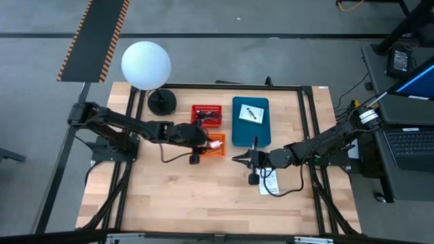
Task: Pick and place items into bin
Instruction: Put the white card reader box into the blue bin
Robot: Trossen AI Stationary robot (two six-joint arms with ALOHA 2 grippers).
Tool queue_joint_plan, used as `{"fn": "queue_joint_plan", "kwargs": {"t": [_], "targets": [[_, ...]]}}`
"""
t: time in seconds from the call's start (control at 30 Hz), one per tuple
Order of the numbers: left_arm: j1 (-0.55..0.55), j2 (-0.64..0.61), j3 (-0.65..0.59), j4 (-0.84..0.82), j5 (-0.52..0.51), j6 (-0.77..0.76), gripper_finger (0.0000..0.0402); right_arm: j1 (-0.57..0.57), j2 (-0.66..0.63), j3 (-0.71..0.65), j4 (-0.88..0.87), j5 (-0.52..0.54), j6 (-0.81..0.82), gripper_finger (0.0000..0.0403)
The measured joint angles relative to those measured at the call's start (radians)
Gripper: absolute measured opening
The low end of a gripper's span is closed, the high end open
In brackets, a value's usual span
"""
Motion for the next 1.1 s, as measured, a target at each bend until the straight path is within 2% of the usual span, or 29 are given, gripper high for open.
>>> {"fn": "queue_joint_plan", "kwargs": {"t": [0.23, 0.57, 0.67, 0.8, 0.9, 0.97, 1.1], "targets": [[-0.055, -0.122, 0.000, -0.026, 0.000, 0.040, 0.0145, 0.000, -0.066, 0.000, -0.058, 0.000, 0.048, 0.0005], [-0.126, -0.066, -0.001, 0.049, 0.009, 0.049, 0.0145, 0.001, -0.192, 0.006, -0.294, 0.018, 0.227, 0.0002], [-0.148, -0.049, -0.001, 0.049, 0.010, 0.048, 0.0145, 0.002, -0.197, 0.062, -0.534, 0.019, 0.338, 0.0001], [-0.172, -0.042, -0.001, 0.050, 0.001, 0.043, 0.0146, 0.015, -0.173, 0.198, -0.938, 0.028, 0.589, 0.0001], [-0.186, -0.033, -0.001, 0.045, 0.001, 0.028, 0.0146, 0.049, -0.137, 0.284, -1.170, 0.017, 0.768, 0.0000], [-0.192, -0.028, 0.000, 0.056, 0.000, 0.026, 0.0146, 0.073, -0.116, 0.323, -1.273, -0.027, 0.897, 0.0000], [-0.196, -0.009, 0.000, 0.053, 0.000, 0.023, 0.0146, 0.115, -0.069, 0.331, -1.351, -0.145, 1.115, 0.0000]]}}
